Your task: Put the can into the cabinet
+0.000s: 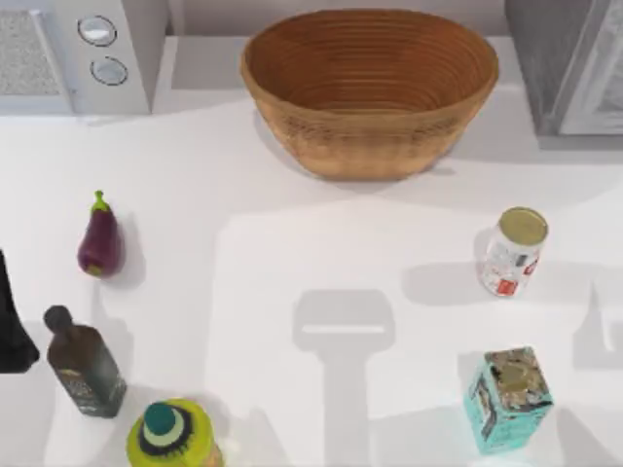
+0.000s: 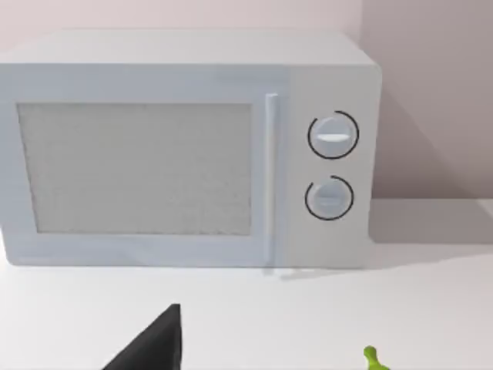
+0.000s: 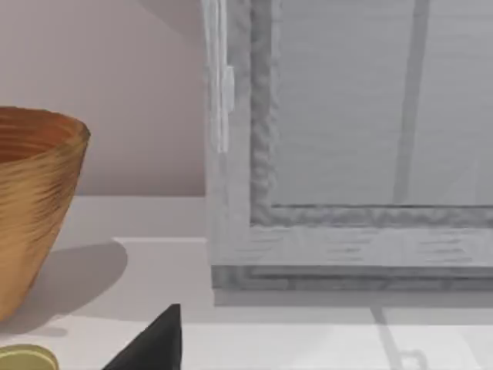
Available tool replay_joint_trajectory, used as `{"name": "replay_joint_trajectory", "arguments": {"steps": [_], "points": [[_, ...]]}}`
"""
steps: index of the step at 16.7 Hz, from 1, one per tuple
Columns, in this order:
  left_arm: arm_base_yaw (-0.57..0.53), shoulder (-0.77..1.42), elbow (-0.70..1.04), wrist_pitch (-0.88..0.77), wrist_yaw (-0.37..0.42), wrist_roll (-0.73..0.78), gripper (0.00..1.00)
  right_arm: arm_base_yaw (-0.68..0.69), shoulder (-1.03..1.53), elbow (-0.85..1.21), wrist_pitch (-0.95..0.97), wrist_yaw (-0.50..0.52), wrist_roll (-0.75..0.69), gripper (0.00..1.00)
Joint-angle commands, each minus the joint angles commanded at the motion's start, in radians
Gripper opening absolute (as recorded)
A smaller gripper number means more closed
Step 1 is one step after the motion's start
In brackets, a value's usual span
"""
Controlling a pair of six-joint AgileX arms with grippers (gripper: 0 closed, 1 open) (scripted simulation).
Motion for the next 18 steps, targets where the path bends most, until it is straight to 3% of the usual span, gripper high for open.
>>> {"name": "replay_joint_trajectory", "arguments": {"steps": [4,8,18], "points": [[0.000,0.000,0.000,0.000,0.000,0.000,1.00,0.020,0.034,0.014,0.022,0.017,0.013,1.00],[0.000,0.000,0.000,0.000,0.000,0.000,1.00,0.119,0.225,0.080,0.128,0.103,0.075,1.00],[0.000,0.000,0.000,0.000,0.000,0.000,1.00,0.493,1.212,0.292,0.485,0.426,0.285,1.00]]}}
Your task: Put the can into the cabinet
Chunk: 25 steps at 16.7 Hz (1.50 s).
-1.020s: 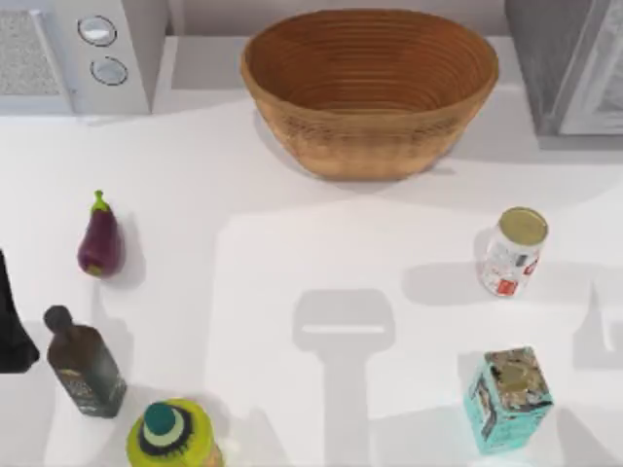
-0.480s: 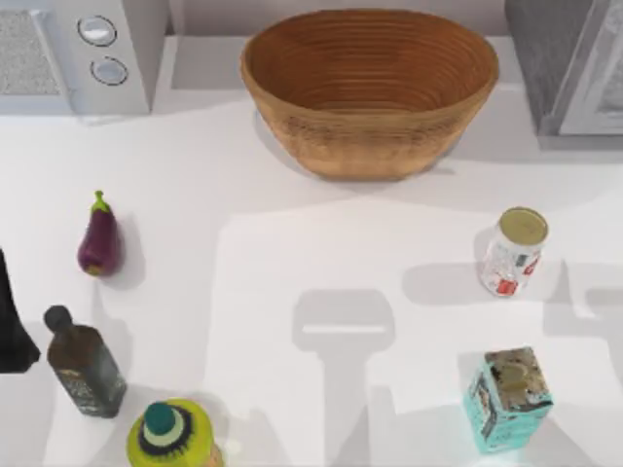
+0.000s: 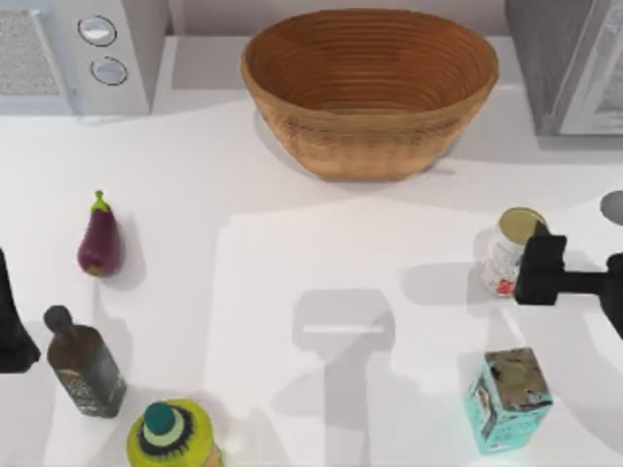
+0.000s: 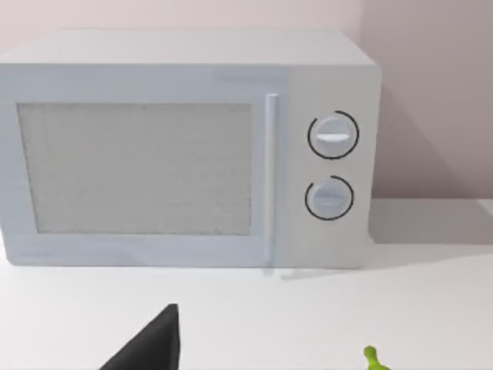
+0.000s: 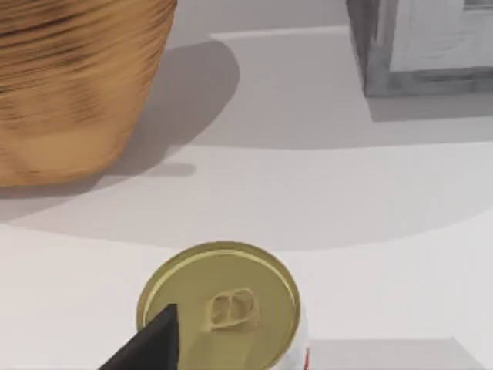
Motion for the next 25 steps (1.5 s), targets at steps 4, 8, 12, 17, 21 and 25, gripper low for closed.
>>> {"name": "replay_joint_trajectory", "arguments": {"steps": [4,8,12,17,21,25], "points": [[0.000,0.000,0.000,0.000,0.000,0.000,1.00,0.109,0.278,0.057,0.100,0.102,0.059,1.00],[0.000,0.000,0.000,0.000,0.000,0.000,1.00,0.159,0.394,0.077,0.146,0.153,0.087,1.00],[0.000,0.000,0.000,0.000,0.000,0.000,1.00,0.162,0.399,0.077,0.148,0.155,0.088,1.00],[0.000,0.000,0.000,0.000,0.000,0.000,1.00,0.097,0.459,0.112,0.196,0.103,0.047,1.00],[0.000,0.000,0.000,0.000,0.000,0.000,1.00,0.018,0.600,0.178,0.295,0.040,0.000,1.00],[0.000,0.000,0.000,0.000,0.000,0.000,1.00,0.024,0.664,0.210,0.326,0.044,0.003,1.00]]}}
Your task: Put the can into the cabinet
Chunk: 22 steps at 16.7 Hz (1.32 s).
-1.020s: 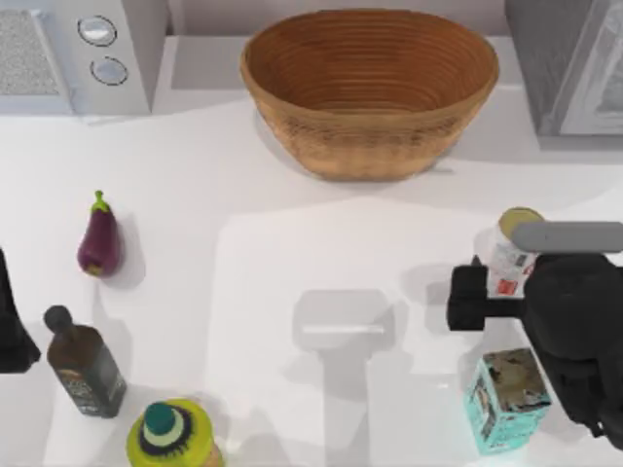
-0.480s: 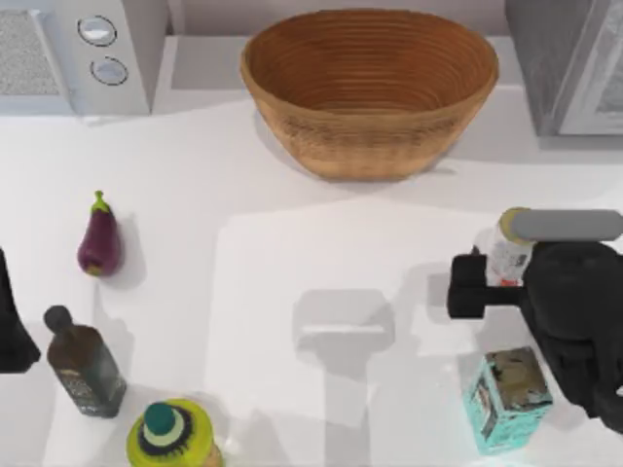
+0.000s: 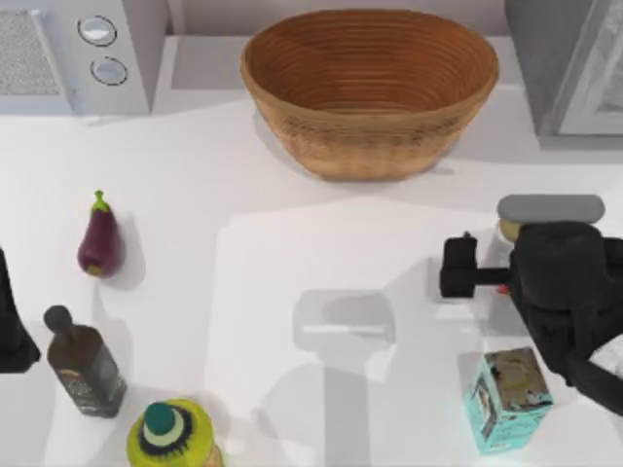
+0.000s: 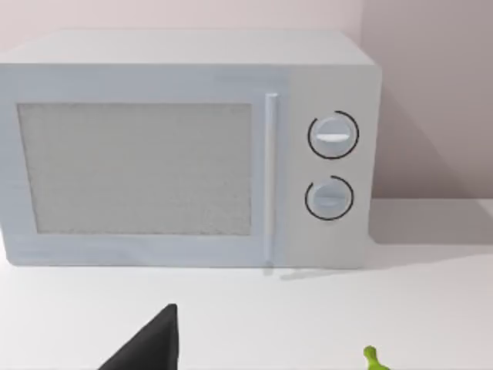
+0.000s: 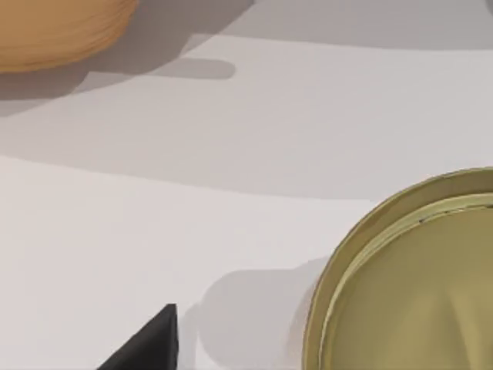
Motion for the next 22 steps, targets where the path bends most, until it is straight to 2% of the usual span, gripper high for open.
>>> {"name": "replay_joint_trajectory", "arguments": {"steps": [7,20,22], "points": [[0.000,0.000,0.000,0.000,0.000,0.000,1.00,0.014,0.020,0.010,0.003,0.013,0.009,1.00],[0.000,0.000,0.000,0.000,0.000,0.000,1.00,0.014,0.020,0.010,0.003,0.013,0.009,0.02],[0.000,0.000,0.000,0.000,0.000,0.000,1.00,0.014,0.020,0.010,0.003,0.013,0.009,0.00]]}}
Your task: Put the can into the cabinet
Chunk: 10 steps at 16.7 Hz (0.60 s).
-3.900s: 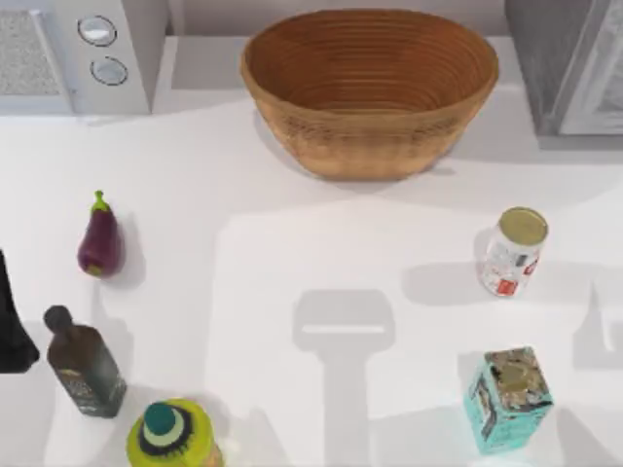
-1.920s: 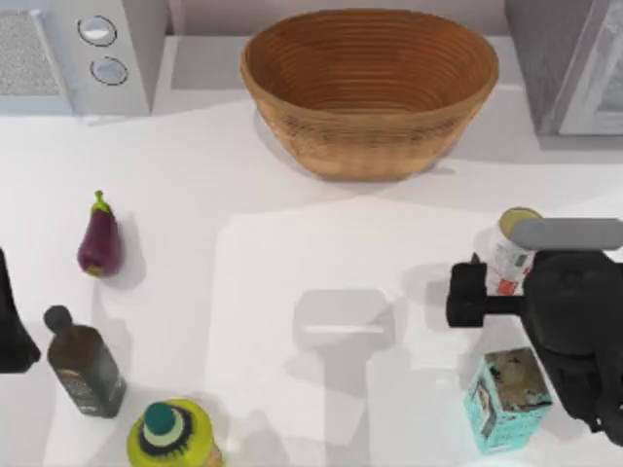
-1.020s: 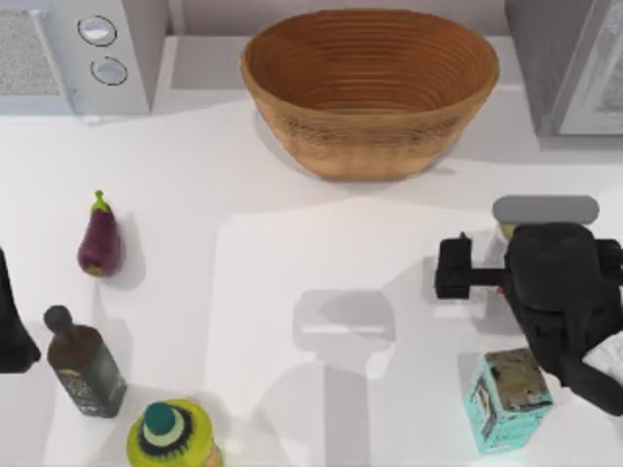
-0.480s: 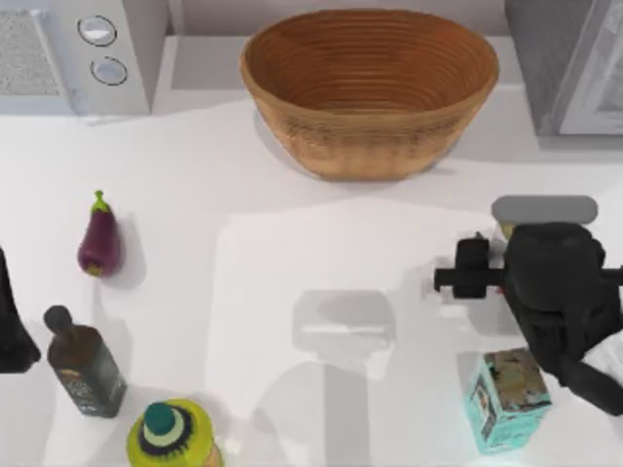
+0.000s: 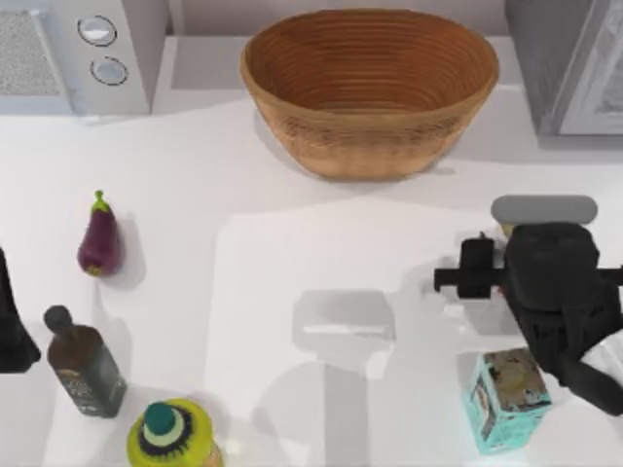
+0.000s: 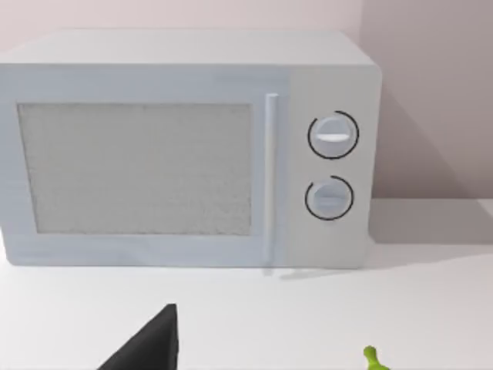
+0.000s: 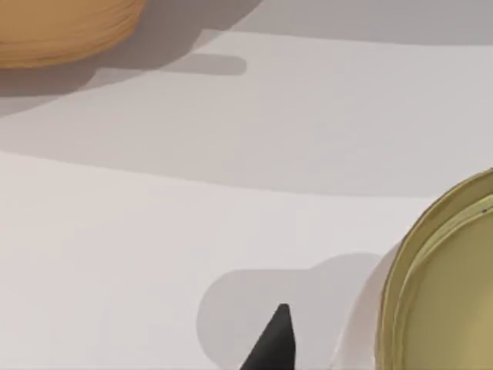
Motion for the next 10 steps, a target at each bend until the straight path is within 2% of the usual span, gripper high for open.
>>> {"name": "replay_joint_trajectory", "arguments": {"steps": [10], "points": [[0.000,0.000,0.000,0.000,0.000,0.000,1.00,0.004,-0.021,0.023,-0.034,0.003,0.006,0.00]]}}
